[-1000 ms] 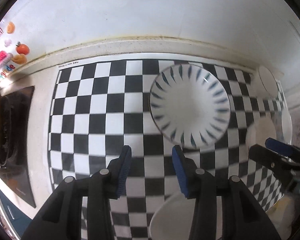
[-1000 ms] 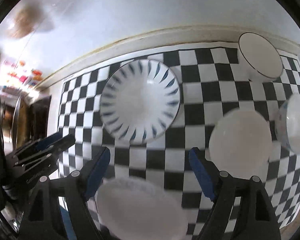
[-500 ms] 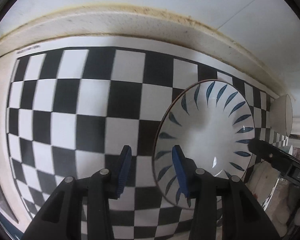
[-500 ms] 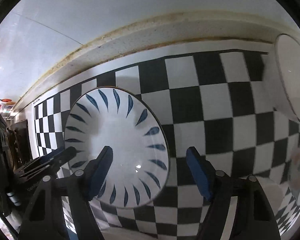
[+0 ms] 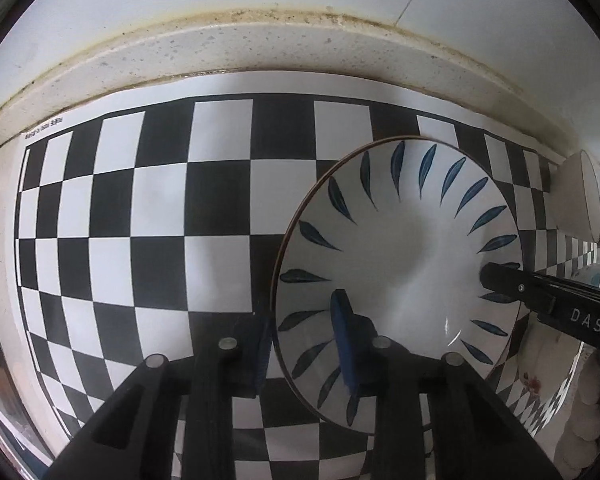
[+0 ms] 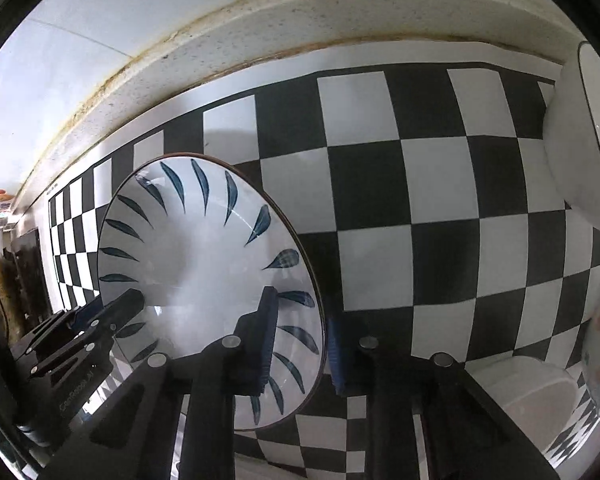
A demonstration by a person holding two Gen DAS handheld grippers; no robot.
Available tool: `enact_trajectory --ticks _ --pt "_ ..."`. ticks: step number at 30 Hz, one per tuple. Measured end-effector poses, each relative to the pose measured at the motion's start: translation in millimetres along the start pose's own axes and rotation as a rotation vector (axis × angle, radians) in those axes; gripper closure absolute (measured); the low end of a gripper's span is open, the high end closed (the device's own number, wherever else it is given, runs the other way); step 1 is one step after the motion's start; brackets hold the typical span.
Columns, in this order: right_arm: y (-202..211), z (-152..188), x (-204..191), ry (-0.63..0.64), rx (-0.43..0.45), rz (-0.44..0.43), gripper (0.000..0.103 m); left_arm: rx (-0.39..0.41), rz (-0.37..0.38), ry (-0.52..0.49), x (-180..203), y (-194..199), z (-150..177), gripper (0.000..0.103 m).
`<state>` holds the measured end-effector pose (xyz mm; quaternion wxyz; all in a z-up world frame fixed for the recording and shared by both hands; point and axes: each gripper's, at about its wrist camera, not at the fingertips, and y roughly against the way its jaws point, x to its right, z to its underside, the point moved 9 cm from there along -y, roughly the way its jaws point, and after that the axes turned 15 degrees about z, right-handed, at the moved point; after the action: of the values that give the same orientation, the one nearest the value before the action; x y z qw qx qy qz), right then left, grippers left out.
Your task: Organize plates and bowls
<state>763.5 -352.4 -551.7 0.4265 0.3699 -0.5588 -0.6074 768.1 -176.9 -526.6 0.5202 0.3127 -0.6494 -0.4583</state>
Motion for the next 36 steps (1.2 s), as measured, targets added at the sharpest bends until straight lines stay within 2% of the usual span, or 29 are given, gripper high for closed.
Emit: enact_trajectory --ticks 5,12,16,30,36 --pt "7.0 6.5 0.6 0.012 0.017 0.018 0.08 0.021 -0.001 -0.006 11.4 10.6 2.0 0.077" --pt "24.1 18.9 1.1 0.003 0.048 -0.001 0.082 0.054 -0.009 -0.031 21.1 32.6 11.3 0.077" --pt "39.6 28.9 0.9 0.011 0.075 -0.009 0.082 0.068 -0.004 -0.04 15.2 50.6 15.8 0.077" --pt "98.2 108.3 11.2 0.025 0.172 -0.054 0.084 0.121 0.025 -0.107 31.6 118.3 70.5 0.077" --pt "114.8 149.6 21.6 0.032 0.199 -0.063 0.084 0.103 0.029 -0.128 45.9 119.4 100.1 0.077"
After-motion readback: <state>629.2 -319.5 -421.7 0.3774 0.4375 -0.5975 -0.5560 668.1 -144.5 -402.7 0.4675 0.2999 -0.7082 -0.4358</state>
